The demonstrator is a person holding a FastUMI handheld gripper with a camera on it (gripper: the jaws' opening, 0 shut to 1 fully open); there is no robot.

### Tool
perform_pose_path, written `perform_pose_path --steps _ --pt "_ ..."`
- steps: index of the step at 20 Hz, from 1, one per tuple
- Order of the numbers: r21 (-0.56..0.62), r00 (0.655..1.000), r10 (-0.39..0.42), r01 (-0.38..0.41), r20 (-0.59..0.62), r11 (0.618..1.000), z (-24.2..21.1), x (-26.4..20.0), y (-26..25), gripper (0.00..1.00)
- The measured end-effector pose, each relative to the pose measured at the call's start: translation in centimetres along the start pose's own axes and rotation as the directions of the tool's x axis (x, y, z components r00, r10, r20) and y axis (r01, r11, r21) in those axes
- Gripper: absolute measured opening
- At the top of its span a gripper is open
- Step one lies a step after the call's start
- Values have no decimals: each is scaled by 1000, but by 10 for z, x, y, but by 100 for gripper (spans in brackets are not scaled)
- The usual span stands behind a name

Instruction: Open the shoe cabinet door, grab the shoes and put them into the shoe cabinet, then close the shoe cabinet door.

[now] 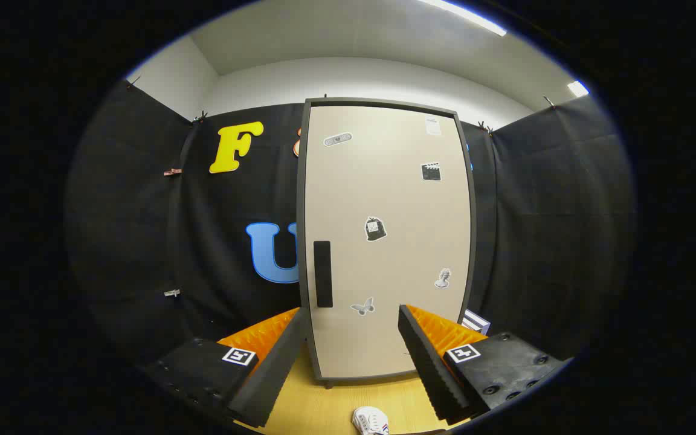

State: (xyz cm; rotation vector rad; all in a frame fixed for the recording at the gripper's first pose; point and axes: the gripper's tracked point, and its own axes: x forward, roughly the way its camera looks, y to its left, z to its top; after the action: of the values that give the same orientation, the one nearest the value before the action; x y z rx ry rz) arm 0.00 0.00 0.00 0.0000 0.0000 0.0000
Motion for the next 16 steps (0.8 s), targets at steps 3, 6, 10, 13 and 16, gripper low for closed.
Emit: perform_pose_path --steps 3,6,10,13,16 --pt "8 1000 -6 6 6 1000 2 0 -1 98" --pt "0 1000 -9 9 3 1000 2 3 0 98" --pt "2 1000 -5 5 -2 1000 1 6 2 98" --pt "-3 1000 -9 9 0 1000 1 10 1 98" --pt "-2 1000 -10 10 2 1000 1 13 2 98"
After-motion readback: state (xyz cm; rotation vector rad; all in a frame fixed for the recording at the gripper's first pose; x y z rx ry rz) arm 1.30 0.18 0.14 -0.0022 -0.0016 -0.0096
